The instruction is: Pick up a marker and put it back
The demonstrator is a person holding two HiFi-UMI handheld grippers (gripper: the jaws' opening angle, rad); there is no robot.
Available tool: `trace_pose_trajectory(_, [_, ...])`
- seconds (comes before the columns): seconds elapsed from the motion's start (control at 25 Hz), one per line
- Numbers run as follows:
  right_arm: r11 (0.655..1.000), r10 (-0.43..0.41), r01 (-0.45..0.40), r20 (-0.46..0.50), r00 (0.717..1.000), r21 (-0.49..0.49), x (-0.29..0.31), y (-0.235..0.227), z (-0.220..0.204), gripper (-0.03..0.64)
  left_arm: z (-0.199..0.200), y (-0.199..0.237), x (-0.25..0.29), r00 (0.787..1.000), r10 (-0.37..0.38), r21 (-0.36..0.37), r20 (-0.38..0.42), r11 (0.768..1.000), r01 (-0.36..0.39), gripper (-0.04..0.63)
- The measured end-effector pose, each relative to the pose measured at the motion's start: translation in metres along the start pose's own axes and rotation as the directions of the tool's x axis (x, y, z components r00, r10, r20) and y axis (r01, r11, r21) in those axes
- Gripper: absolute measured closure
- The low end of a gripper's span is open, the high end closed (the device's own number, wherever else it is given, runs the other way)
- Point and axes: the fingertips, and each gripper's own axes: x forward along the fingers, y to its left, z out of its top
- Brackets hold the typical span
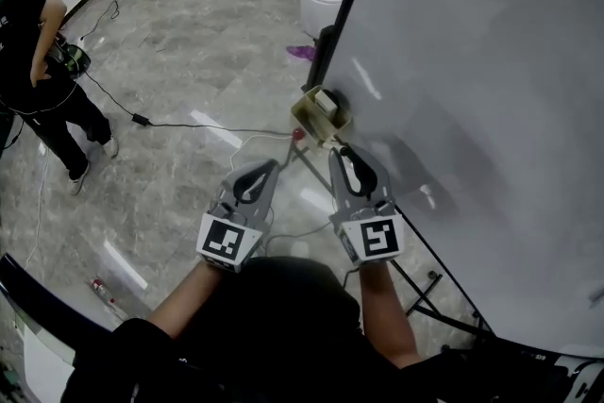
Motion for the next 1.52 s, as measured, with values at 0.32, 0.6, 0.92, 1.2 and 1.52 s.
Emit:
trace_pose_trajectory(0.32, [0.999,-0.037,0.037,0.015,0.999,-0.006,-0.023,0.009,0.016,0.540,0.006,-0.003,-0.001,0.999,-0.038,-0.002,0.008,0.999,0.038,0.592])
trace_pose_trajectory(0.6, [0.997,-0.075,0.075,0.005,0.997,-0.001,-0.041,0.012,0.019,0.540,0.014,-0.011,0.001,0.997,-0.079,-0.003,0.022,0.997,0.079,0.592])
trace_pose_trajectory(0.92, [0.994,-0.107,0.107,0.002,0.994,0.005,-0.057,0.017,0.021,0.541,0.013,-0.019,-0.005,0.993,-0.113,0.000,0.020,0.994,0.113,0.592])
trace_pose_trajectory(1.2, [0.993,-0.117,0.117,0.007,0.993,0.006,-0.070,0.025,0.026,0.540,0.013,-0.025,-0.014,0.992,-0.127,-0.011,0.019,0.992,0.127,0.592])
trace_pose_trajectory(1.52, [0.994,-0.106,0.107,-0.022,0.994,0.017,-0.084,0.040,0.017,0.540,0.009,-0.027,-0.033,0.993,-0.114,-0.013,0.009,0.993,0.114,0.592])
